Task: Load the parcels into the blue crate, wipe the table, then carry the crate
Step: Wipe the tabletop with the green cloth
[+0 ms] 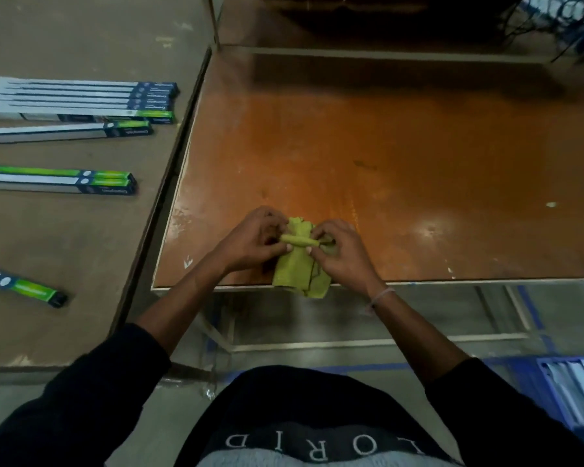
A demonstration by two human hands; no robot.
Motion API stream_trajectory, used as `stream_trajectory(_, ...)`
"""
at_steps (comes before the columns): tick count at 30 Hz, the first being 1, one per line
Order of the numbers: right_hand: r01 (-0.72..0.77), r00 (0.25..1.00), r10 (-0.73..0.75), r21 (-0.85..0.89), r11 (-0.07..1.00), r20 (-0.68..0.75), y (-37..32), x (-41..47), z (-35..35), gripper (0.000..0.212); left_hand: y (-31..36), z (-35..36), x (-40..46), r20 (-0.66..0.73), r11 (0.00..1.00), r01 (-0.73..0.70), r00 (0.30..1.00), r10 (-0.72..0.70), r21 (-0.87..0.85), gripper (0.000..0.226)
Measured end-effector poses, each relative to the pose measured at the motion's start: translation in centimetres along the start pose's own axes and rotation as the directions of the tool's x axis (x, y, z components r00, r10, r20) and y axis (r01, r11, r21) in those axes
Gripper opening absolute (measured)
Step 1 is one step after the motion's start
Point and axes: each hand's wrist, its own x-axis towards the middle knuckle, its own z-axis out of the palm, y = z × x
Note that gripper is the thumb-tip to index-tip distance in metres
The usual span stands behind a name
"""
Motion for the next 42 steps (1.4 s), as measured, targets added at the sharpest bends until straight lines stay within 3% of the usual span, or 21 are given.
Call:
stream_trajectory(4, -0.169, 0.982, 0.19, 0.389, 0.906, -0.017, -2.2, 0.3, -1.9, 0.013, 2.3, -1.1, 1.2, 0.053, 0.963, 0.001, 0.998, 0.014, -0.27, 0.015)
stream_trajectory(7, -0.224, 0.931, 0.332, 0.479, 0.849, -0.153, -2.9, 0.1, -2.5, 0.016, 3.7, -0.7, 2.3, 0.067, 0.911, 0.036, 0.998, -0.009, -0.41, 0.024)
stream_trajectory(10, -0.247, 0.861, 0.435, 0.528, 0.813, -0.266, -2.1, -0.9, -3.2, 0.016, 4.7, 0.2, 3.3, 0.175, 0.852, 0.112, 0.984, -0.023, -0.512, 0.05)
stream_trajectory(12, -0.276, 0.818, 0.487, 0.533, 0.8, -0.307, -1.0, -1.8, -4.0, 0.022, 5.2, 1.1, 4.2, 0.248, 0.853, 0.13, 0.969, -0.001, -0.505, 0.06)
stream_trajectory(16, -0.317, 0.768, 0.566, 0.591, 0.742, -0.299, 1.6, -4.5, -7.0, 0.038, 7.4, 3.8, 6.1, 0.337, 0.818, 0.142, 0.939, 0.067, -0.558, 0.056)
stream_trajectory(19, -0.354, 0.781, 0.599, 0.665, 0.658, -0.177, 3.7, -7.4, -10.1, 0.043, 9.6, 6.7, 7.7, 0.393, 0.843, 0.092, 0.908, 0.148, -0.529, 0.041)
stream_trajectory(22, -0.371, 0.761, 0.626, 0.676, 0.636, -0.171, 6.3, -10.8, -13.4, 0.044, 12.5, 10.8, 9.6, 0.434, 0.885, -0.025, 0.865, 0.252, -0.464, 0.017)
stream_trajectory(29, -0.312, 0.579, 0.752, 0.767, 0.561, -0.315, 12.6, -18.5, -21.8, 0.025, 21.6, 22.0, 13.6, 0.56, 0.883, -0.01, 0.77, 0.306, -0.469, 0.029)
stream_trajectory(32, -0.232, 0.476, 0.798, 0.823, 0.518, -0.369, 14.9, -21.7, -25.6, 0.029, 25.1, 27.1, 14.8, 0.56, 0.852, 0.021, 0.762, 0.326, -0.524, 0.032)
stream_trajectory(35, -0.168, 0.43, 0.811, 0.847, 0.504, -0.397, 17.1, -24.7, -28.8, 0.035, 28.4, 31.8, 15.8, 0.535, 0.83, 0.017, 0.772, 0.344, -0.558, 0.034)
stream_trajectory(38, -0.165, 0.405, 0.843, 0.879, 0.448, -0.354, 19.3, -27.2, -31.4, 0.046, 31.0, 35.6, 16.7, 0.53, 0.825, 0.02, 0.776, 0.344, -0.565, 0.034)
stream_trajectory(42, -0.192, 0.304, 0.879, 0.88, 0.435, -0.368, 22.6, -29.2, -34.7, 0.046, 33.7, 39.6, 19.3, 0.57, 0.833, 0.008, 0.733, 0.371, -0.553, 0.034)
